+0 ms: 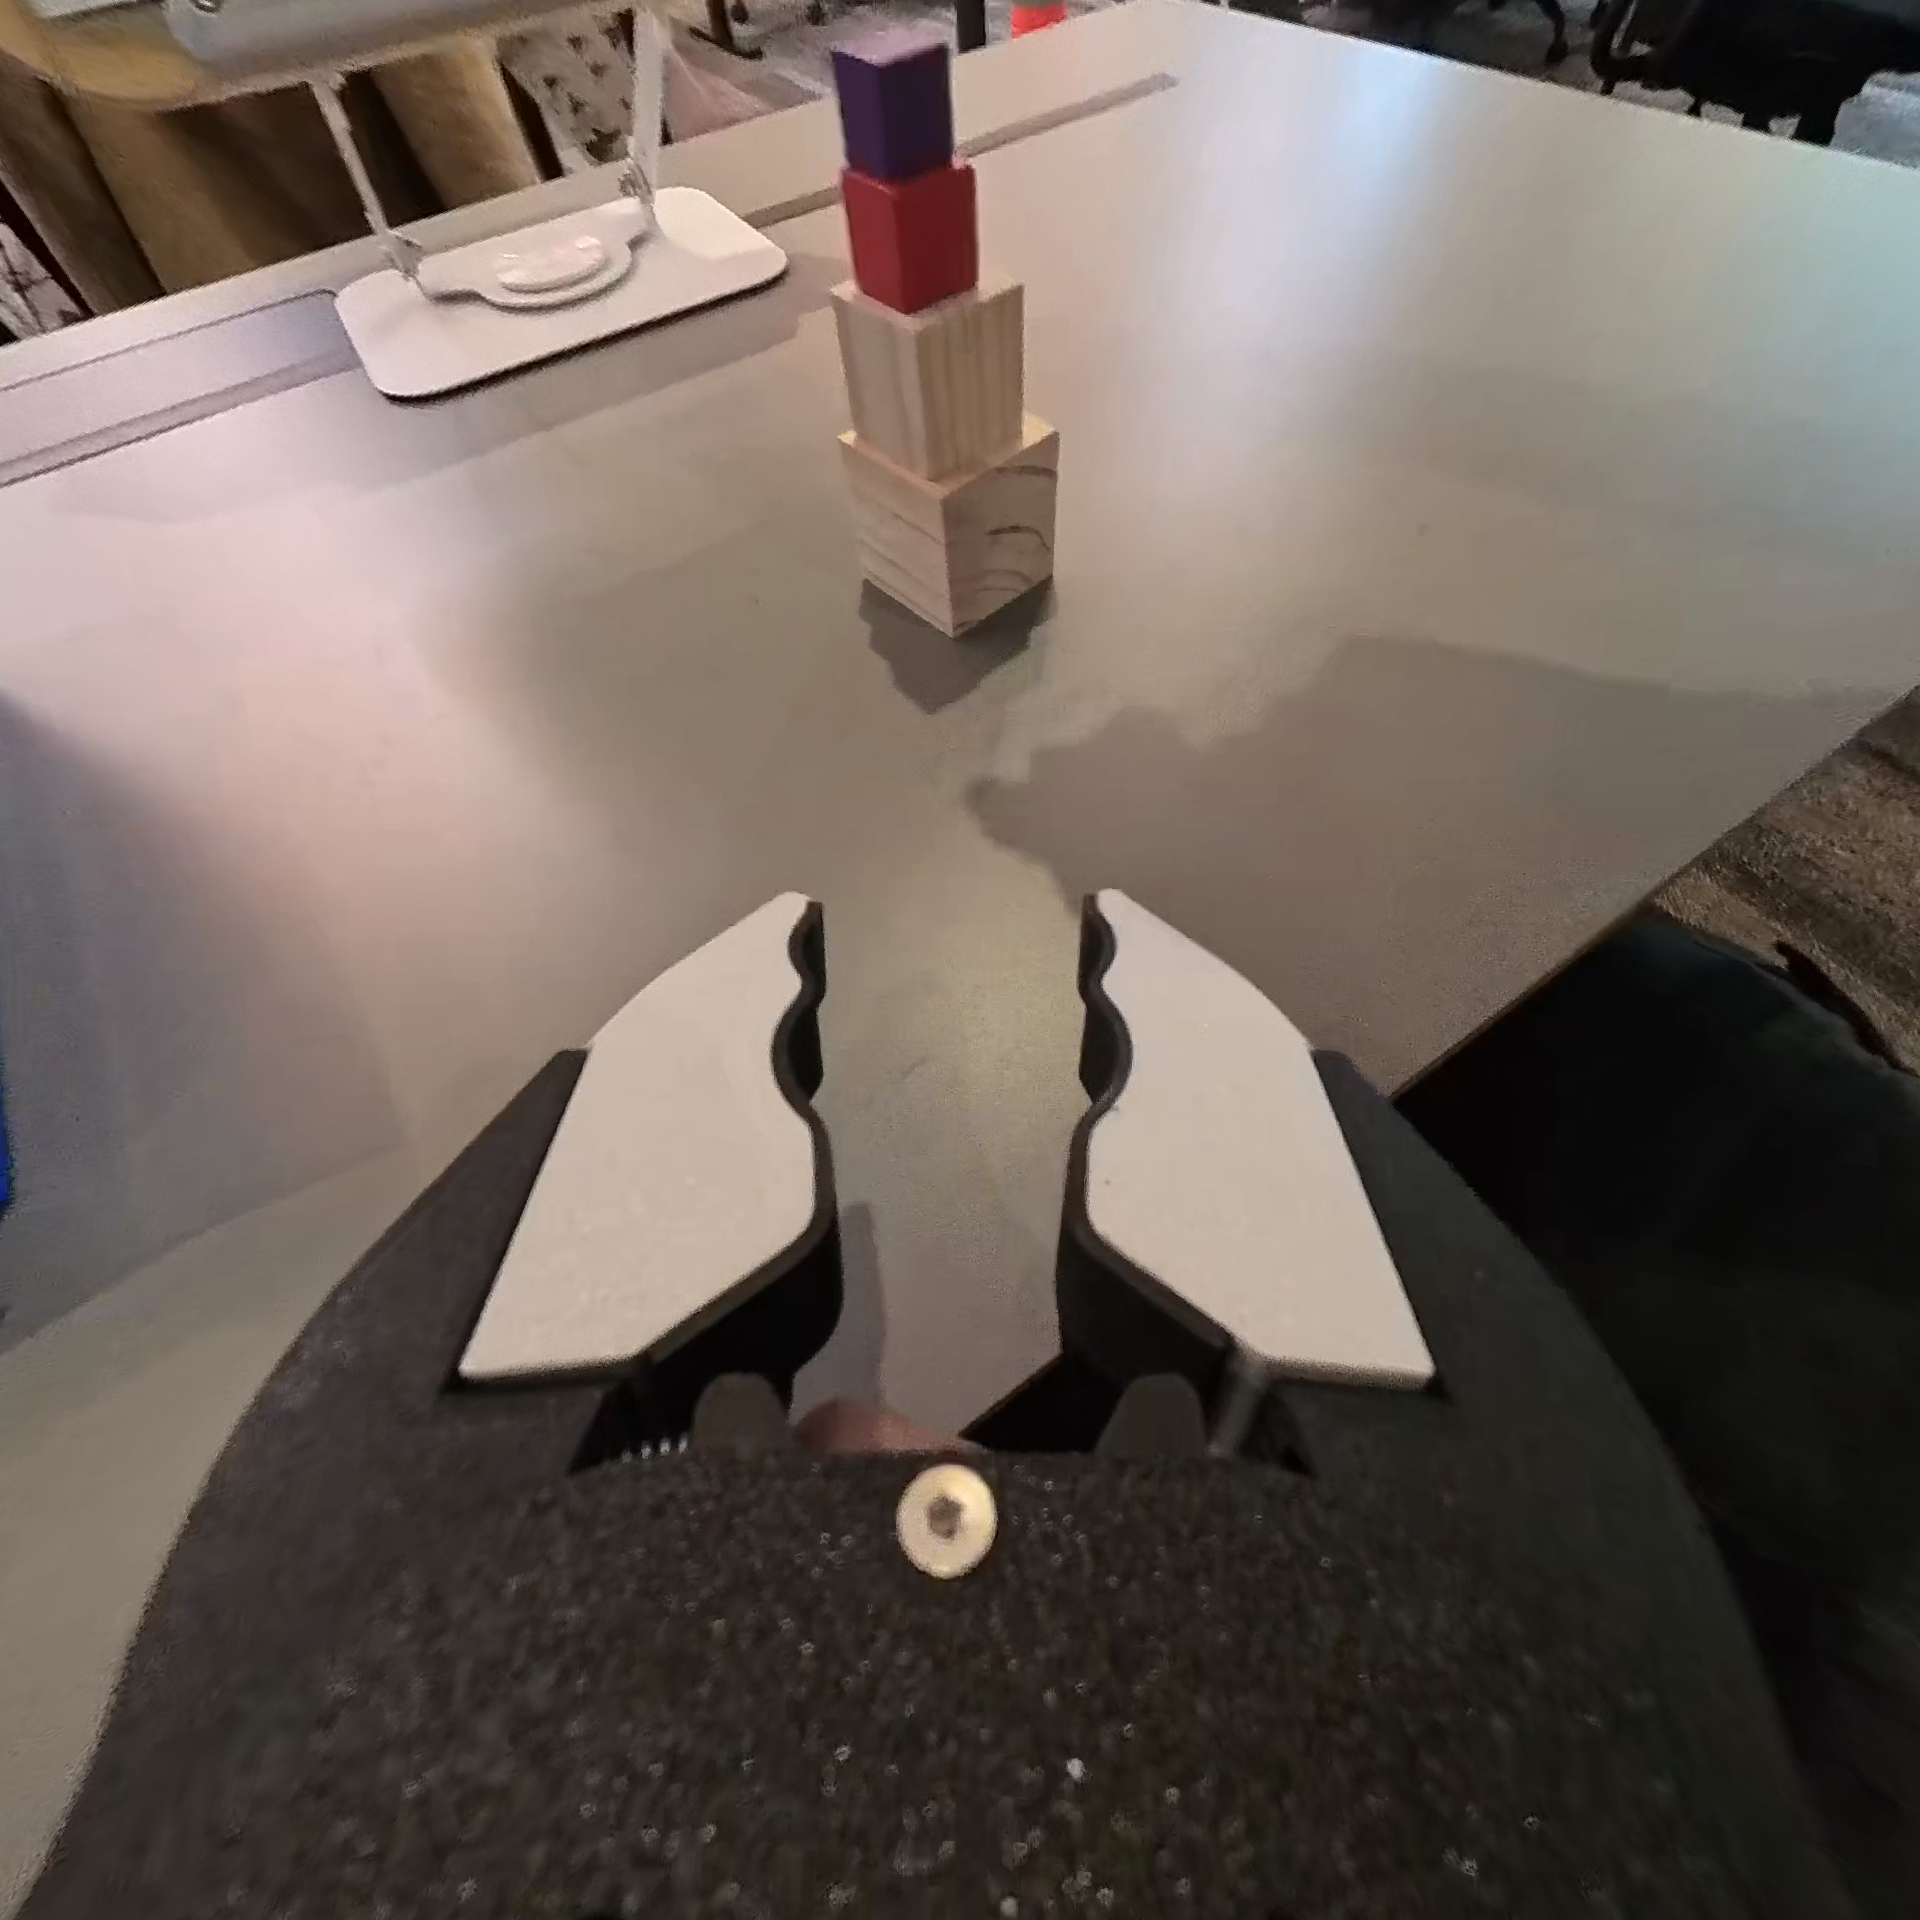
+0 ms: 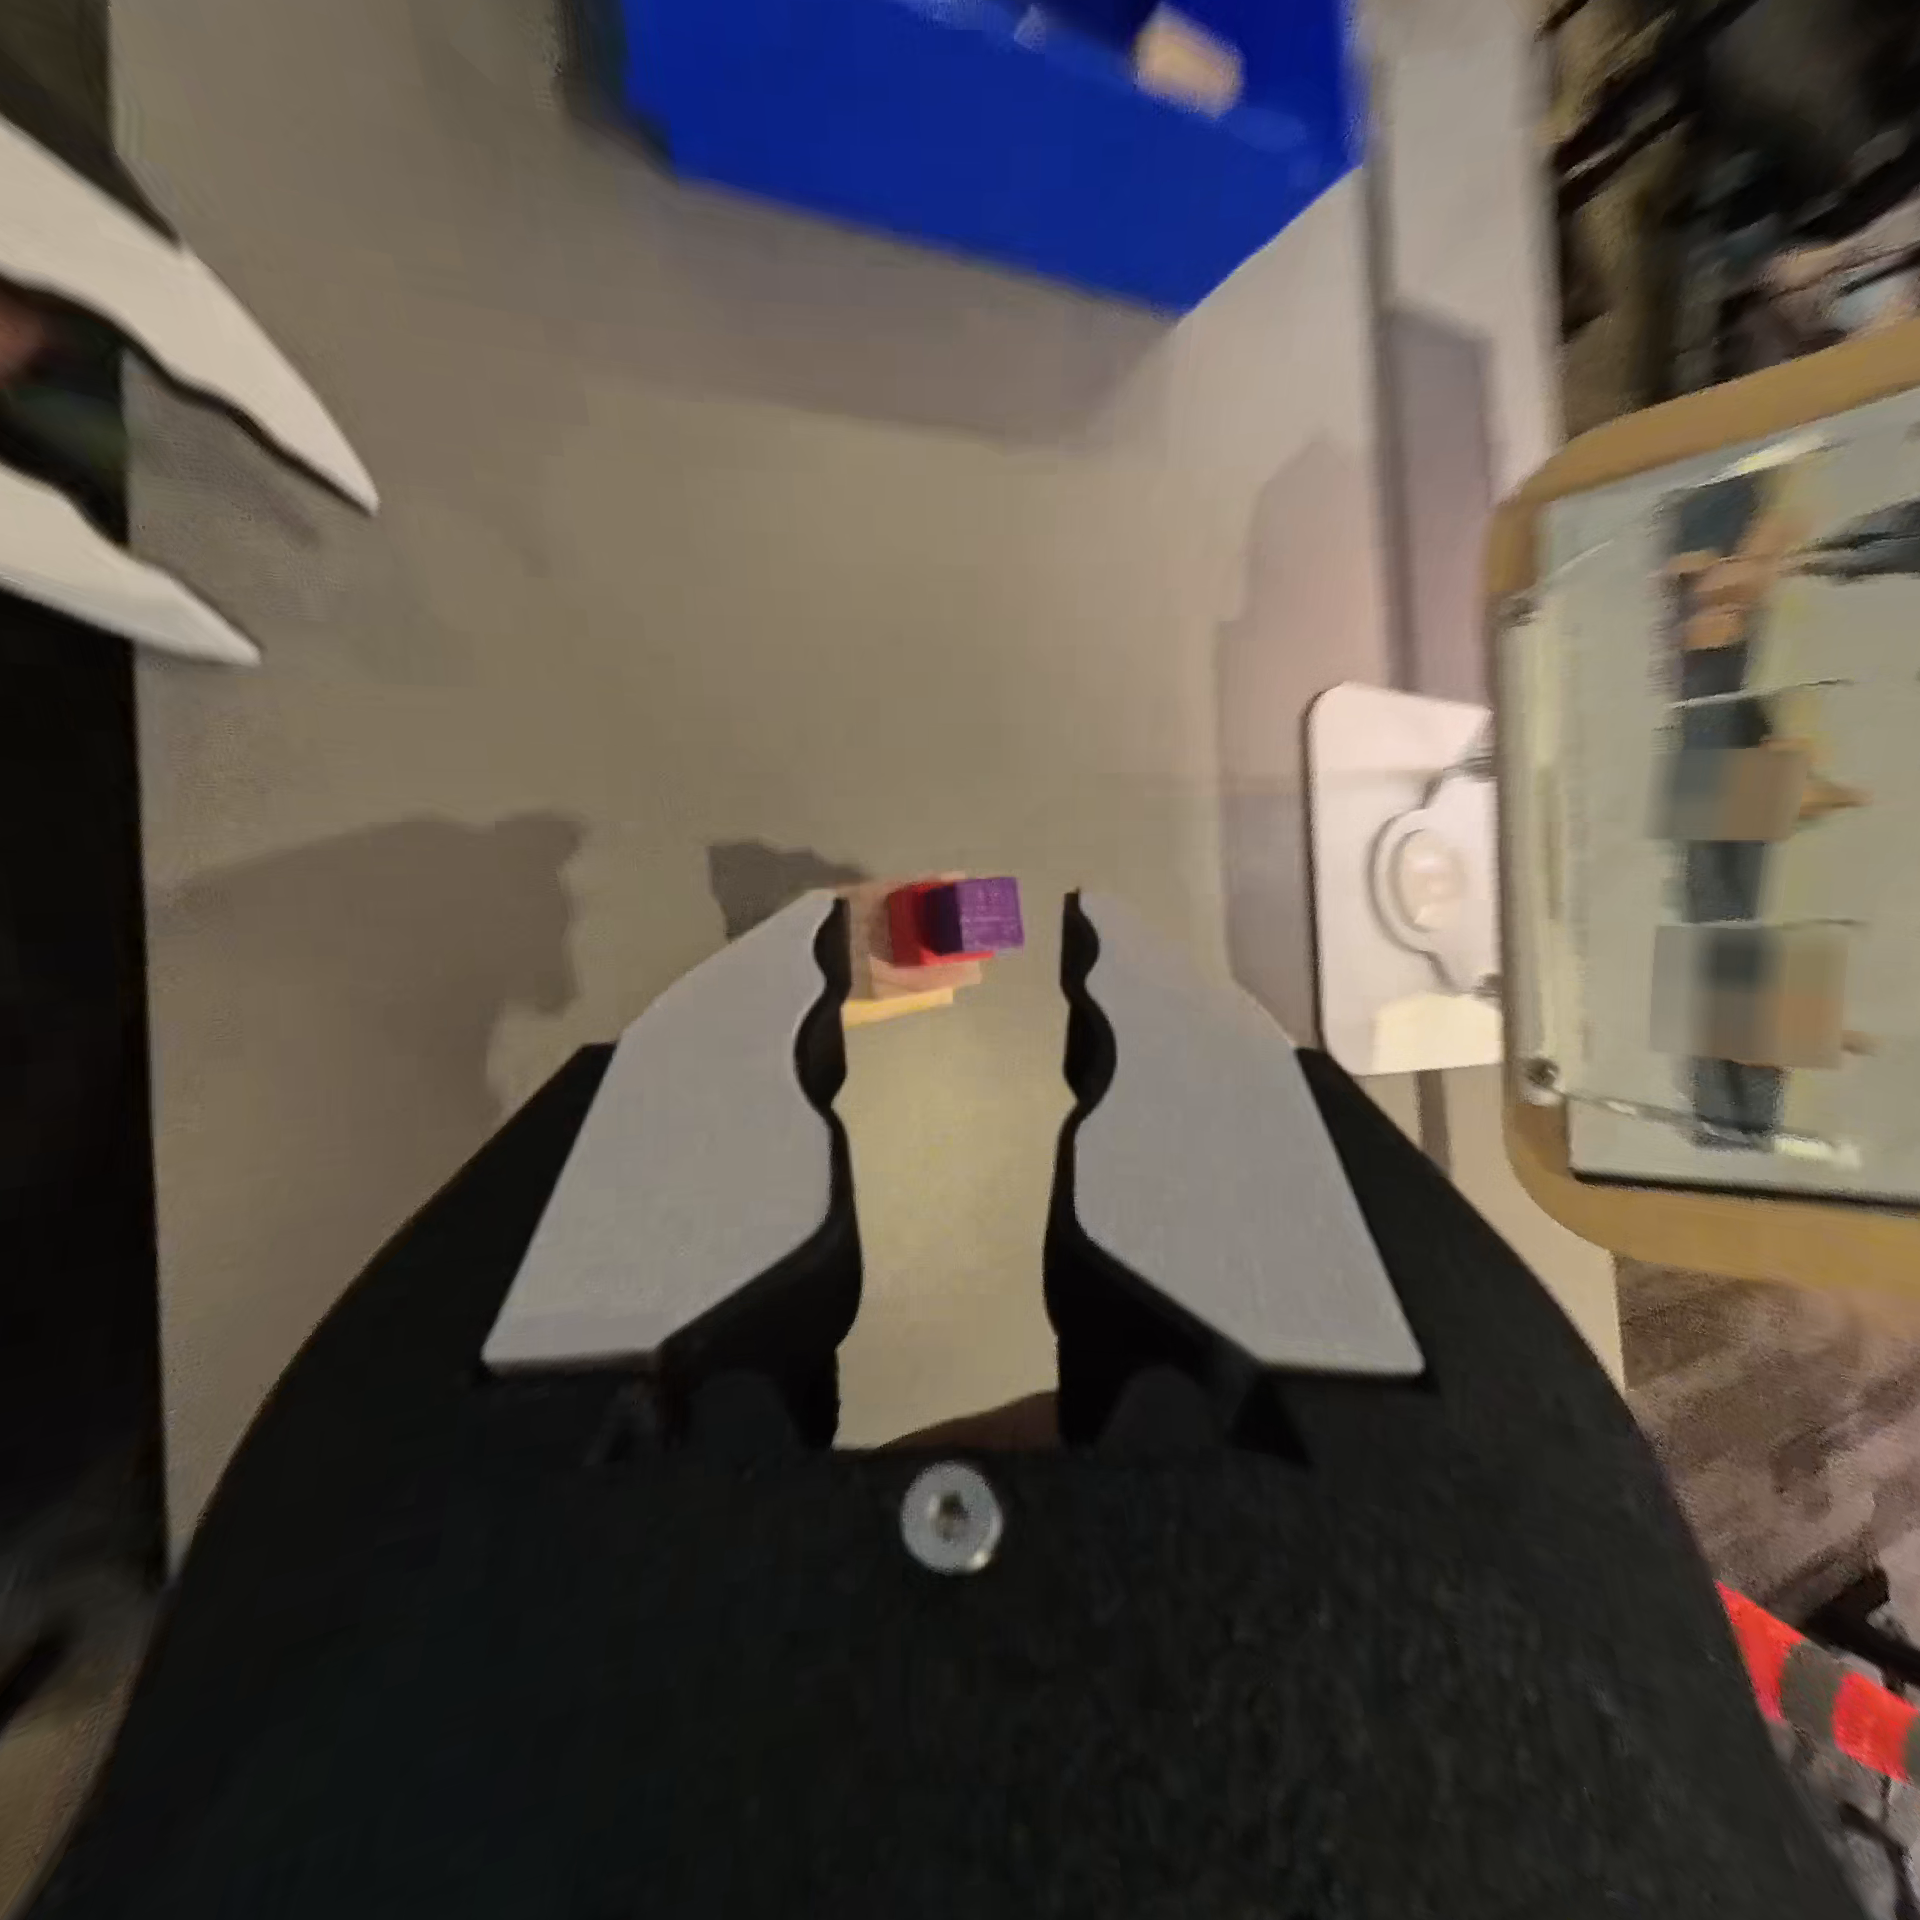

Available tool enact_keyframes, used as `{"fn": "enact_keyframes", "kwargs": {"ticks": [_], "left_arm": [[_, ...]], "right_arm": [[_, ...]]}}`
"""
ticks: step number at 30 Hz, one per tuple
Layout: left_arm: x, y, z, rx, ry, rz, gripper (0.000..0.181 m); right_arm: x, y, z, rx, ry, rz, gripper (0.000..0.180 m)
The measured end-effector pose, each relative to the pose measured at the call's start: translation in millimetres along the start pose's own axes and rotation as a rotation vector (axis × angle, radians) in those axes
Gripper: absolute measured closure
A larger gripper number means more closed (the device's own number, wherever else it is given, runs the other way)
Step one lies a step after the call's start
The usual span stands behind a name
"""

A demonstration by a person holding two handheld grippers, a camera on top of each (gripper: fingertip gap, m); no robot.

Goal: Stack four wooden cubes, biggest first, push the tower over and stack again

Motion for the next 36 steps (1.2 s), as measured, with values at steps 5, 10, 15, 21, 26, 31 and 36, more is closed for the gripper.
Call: {"fn": "enact_keyframes", "kwargs": {"ticks": [5, 10, 15, 21, 26, 31, 36], "left_arm": [[4.9, 10.2, -8.3, 0.079, 0.022, 0.101, 0.134], [6.5, 10.9, -12.2, 0.123, 0.054, 0.148, 0.134], [1.7, -0.3, -3.4, 0.112, 0.006, 0.1, 0.134], [1.9, -11.4, 10.1, 0.117, -0.095, 0.072, 0.134], [-1.7, -15.6, 11.1, 0.088, -0.08, 0.049, 0.134], [-4.1, -15.3, 8.1, 0.071, -0.058, 0.04, 0.134], [-5.0, -13.8, 7.9, 0.068, -0.058, 0.038, 0.135]], "right_arm": [[-44.7, 21.7, -85.2, -0.28, -0.397, 0.252, 0.146], [-111.0, -3.6, -172.0, -0.279, -0.849, 0.215, 0.133], [-127.2, -0.2, -211.4, -0.359, -0.838, 0.156, 0.133], [-128.3, 2.0, -218.6, -0.399, -0.799, 0.146, 0.137], [-130.6, 2.8, -217.2, -0.397, -0.805, 0.146, 0.139], [-130.1, -0.8, -216.5, -0.395, -0.797, 0.141, 0.139], [-128.7, -3.1, -215.8, -0.408, -0.785, 0.143, 0.146]]}}
Point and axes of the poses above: each gripper's, where its closed fingertips meet, y back along the fingers, x out of its top, z = x × y across the jaws, the point moved 8 cm from there along y, back along the fingers, and after that the axes turned 8 degrees about -x, right-handed, at the moved point
